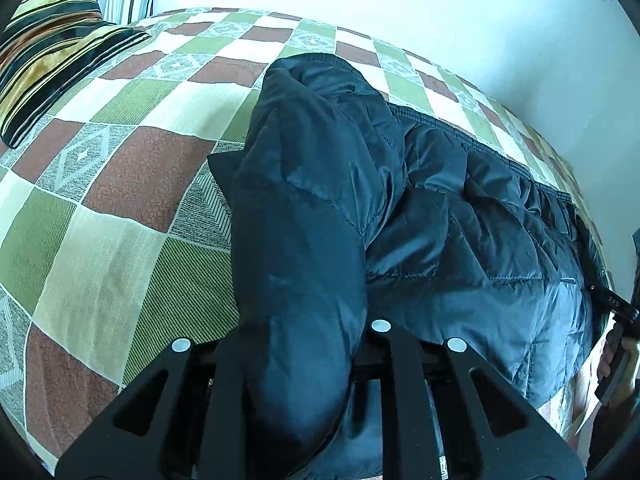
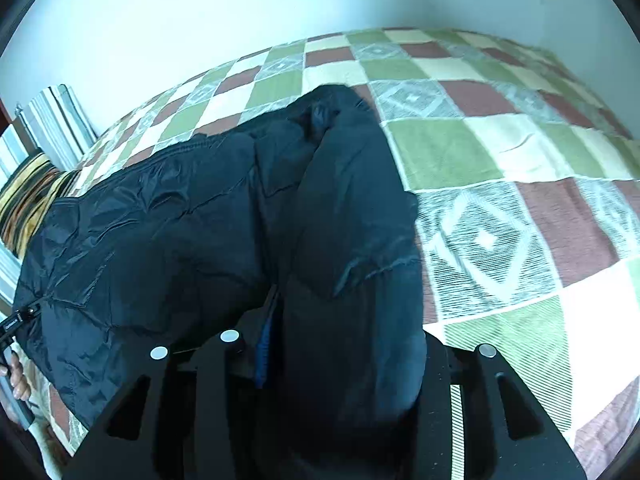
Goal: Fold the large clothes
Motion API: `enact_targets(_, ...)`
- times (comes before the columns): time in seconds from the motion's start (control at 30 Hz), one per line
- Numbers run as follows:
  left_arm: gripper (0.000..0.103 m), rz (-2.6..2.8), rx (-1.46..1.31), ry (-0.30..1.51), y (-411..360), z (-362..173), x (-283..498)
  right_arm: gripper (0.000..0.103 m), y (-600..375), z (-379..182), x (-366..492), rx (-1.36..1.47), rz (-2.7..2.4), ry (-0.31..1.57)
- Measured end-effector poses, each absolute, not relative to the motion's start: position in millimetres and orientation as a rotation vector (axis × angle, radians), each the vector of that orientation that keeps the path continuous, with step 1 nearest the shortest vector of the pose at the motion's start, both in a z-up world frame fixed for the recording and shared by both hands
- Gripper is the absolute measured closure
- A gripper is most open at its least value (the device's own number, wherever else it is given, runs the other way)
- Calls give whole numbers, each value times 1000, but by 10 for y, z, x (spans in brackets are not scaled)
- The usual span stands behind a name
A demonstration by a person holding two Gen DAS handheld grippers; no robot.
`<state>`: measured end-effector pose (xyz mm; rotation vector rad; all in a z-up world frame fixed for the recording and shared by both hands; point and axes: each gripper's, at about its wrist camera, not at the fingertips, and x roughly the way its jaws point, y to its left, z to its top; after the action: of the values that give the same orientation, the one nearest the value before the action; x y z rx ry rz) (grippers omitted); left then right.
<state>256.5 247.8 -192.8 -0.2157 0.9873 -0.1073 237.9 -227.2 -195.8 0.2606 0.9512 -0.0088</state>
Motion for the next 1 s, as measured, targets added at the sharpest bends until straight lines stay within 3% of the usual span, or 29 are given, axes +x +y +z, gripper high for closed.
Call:
enact_targets(0.3, 86, -111, -235, 982, 2504, -1938, 2553, 61, -2110, -1493, 2209, 140, -101, 871)
enact_targets(0.4, 86, -114, -241, 980, 2510, -1940, 2548, 50, -2058, -1328, 2107, 88, -155, 812)
enact_targets(0.6, 86, -121, -248, 978, 2526, -1947, 2545, 50, -1970, -1067, 1992, 82, -130, 753)
enact_targets(0.8, 86, -121, -256, 978, 2528, -1942, 2542, 75, -1478, -1266, 2103, 164, 77, 860)
enact_targets(1.0, 86, -123, -257, 981, 2532, -1930, 2550, 79, -824, -1367, 2292, 116, 179, 880)
